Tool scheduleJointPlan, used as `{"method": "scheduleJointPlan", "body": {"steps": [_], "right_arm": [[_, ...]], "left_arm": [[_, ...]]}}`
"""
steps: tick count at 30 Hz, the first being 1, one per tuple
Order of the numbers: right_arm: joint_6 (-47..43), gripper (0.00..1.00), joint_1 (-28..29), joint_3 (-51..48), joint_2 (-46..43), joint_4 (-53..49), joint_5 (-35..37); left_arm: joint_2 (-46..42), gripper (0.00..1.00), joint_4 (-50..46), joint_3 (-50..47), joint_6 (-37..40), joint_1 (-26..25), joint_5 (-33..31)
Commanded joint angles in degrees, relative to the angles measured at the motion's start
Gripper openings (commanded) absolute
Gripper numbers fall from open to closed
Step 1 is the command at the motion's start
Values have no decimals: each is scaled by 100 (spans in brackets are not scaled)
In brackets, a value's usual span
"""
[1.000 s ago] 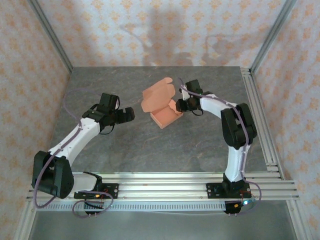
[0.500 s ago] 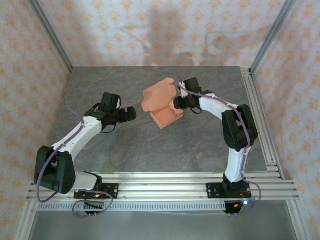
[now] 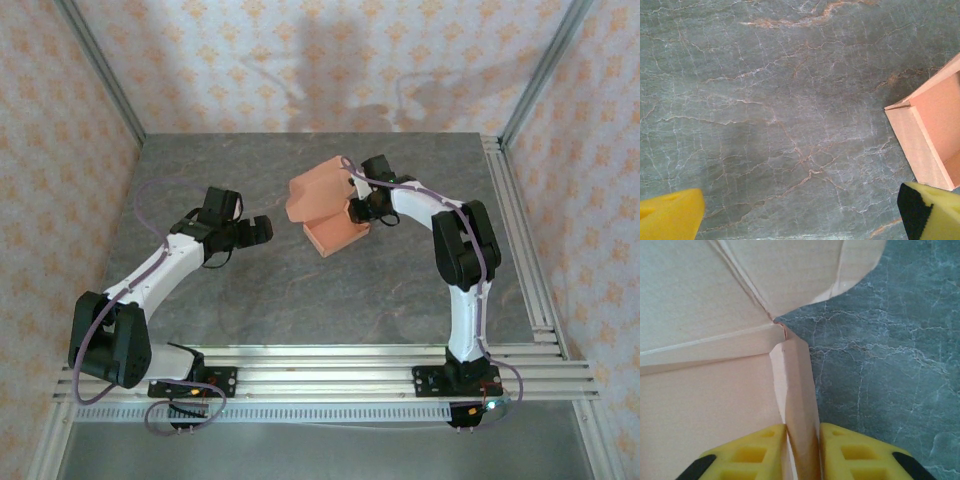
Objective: Fold the paper box
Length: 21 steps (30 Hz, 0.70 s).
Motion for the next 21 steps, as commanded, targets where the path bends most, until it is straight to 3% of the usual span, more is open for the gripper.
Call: {"method": "scheduleJointPlan", "body": {"steps": [1,7,10,13,17,21], "right_arm": [[-141,21,91,90,-33,-189,276],[-51,12,281,-145,-310,105,1115],[116,12,294,-411,-598,448,1168],[271,12,285,-871,-1045,1039,969],[492,12,255,-1386,-1643,1629,537],[879,12,158,-1800,-2204,2254,-185]], "left_arm": [[-15,100,74,-53,62,3,-28],[-2,100,168,-128,-24,-1,-58],[19,100,315,-302,-326,100,-314],[51,100,708,-615,-762,434,-170],[254,100,1345,-775,-968,647,310],[444,98,2755,-1034,-1171,653,1558]]}}
